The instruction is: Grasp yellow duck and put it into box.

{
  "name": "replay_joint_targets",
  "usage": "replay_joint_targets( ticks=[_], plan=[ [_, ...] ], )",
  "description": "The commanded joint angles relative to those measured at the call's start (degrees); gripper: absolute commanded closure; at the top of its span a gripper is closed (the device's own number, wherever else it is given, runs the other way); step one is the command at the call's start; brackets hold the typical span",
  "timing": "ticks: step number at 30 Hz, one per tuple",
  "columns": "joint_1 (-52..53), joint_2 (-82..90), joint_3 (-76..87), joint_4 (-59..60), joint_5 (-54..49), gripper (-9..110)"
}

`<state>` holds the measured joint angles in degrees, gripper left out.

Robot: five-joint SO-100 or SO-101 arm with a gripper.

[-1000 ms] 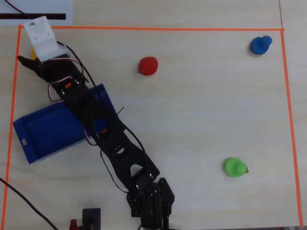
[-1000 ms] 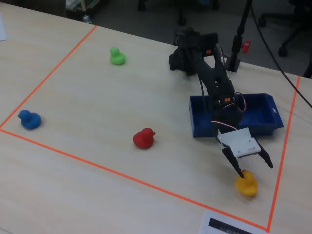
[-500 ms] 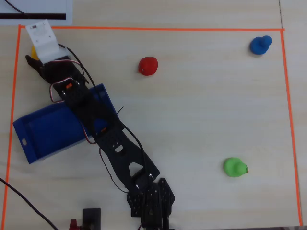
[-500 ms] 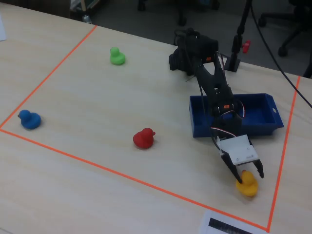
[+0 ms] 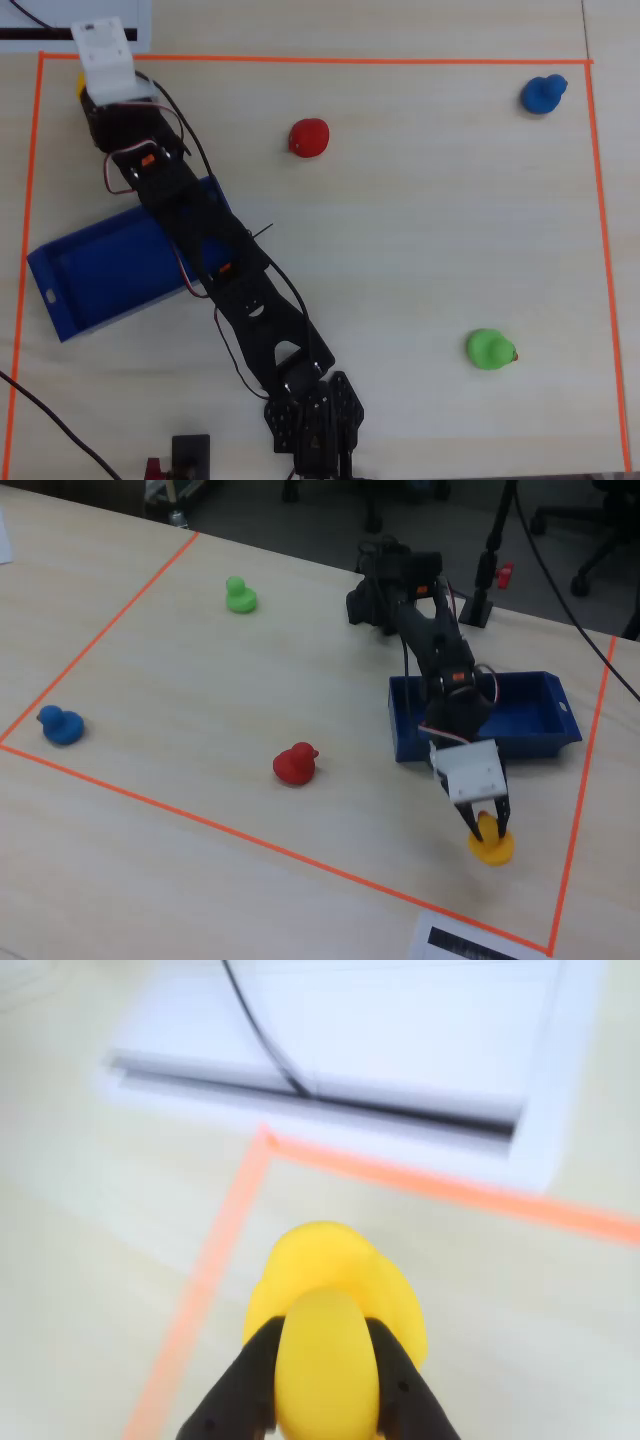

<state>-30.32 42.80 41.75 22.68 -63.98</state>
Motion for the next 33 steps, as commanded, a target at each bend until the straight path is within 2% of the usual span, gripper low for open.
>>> replay_joint_targets(
  ticks=[1, 8, 10, 14, 19, 25, 33],
  plan=[
    [0.88, 21.45, -10.99, 22.32, 2.64, 102],
    [0.26, 38.58, -9.05, 66.71, 6.86, 101],
    [-0.70, 43.15, -1.67, 73.39, 10.55, 101],
    [-3.25, 52.73, 18.19, 72.86, 19.07, 101],
    [-10.11, 59.94, 34.98, 68.12, 28.74, 101],
    [-14.68, 55.90, 37.09, 63.46, 35.42, 101],
    [-18.98, 47.29, 38.76, 55.90, 36.56, 100]
  ],
)
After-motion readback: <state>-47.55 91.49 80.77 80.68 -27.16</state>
